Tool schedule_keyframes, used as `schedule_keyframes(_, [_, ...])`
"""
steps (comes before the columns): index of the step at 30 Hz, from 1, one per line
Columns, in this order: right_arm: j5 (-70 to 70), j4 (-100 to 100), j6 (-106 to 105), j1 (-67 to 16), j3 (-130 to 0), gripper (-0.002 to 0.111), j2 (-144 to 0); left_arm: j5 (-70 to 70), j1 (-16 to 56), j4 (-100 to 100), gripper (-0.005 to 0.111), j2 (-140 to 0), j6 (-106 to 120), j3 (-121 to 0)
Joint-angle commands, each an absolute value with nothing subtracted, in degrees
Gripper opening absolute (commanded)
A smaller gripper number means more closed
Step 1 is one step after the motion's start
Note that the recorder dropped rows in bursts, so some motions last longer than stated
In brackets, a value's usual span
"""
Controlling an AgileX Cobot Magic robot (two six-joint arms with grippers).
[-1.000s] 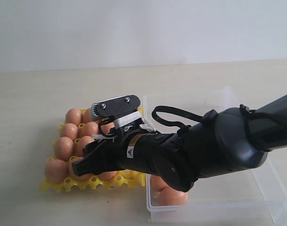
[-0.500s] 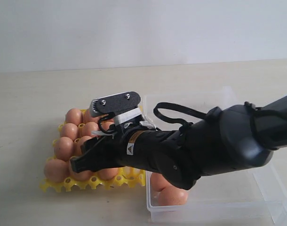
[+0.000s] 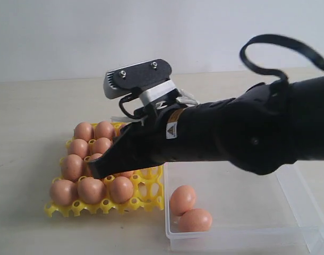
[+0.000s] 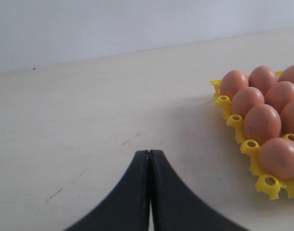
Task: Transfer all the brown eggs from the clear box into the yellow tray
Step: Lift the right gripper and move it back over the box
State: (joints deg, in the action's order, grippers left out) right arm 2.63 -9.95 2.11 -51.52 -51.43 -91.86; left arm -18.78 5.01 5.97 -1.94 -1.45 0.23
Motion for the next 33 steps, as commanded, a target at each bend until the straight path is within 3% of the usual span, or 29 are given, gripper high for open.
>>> schedule_keyframes(1, [17.71,-6.63,2.70,-48.05,-52.95,0.000,-87.41,-18.09,5.19,5.84,0.000,-2.08,-1.70,0.00])
schedule_keyframes(8, [38.59,-3.90,6.20,-39.93,-55.93,0.006,-85.64,-18.09,5.19,5.84,0.000,-2.08,-1.70,0.00])
schedule_keyframes(17, [35.02,-13.34,7.74,-33.82,-55.93,0.056,-89.32,-18.09,5.19,5.84,0.000,-2.08,-1.70,0.00])
schedule_keyframes(33, [34.61,-26.35,5.59,-31.53,-54.25,0.055,-94.70,-18.09,5.19,5.84,0.000,-2.08,-1.70,0.00])
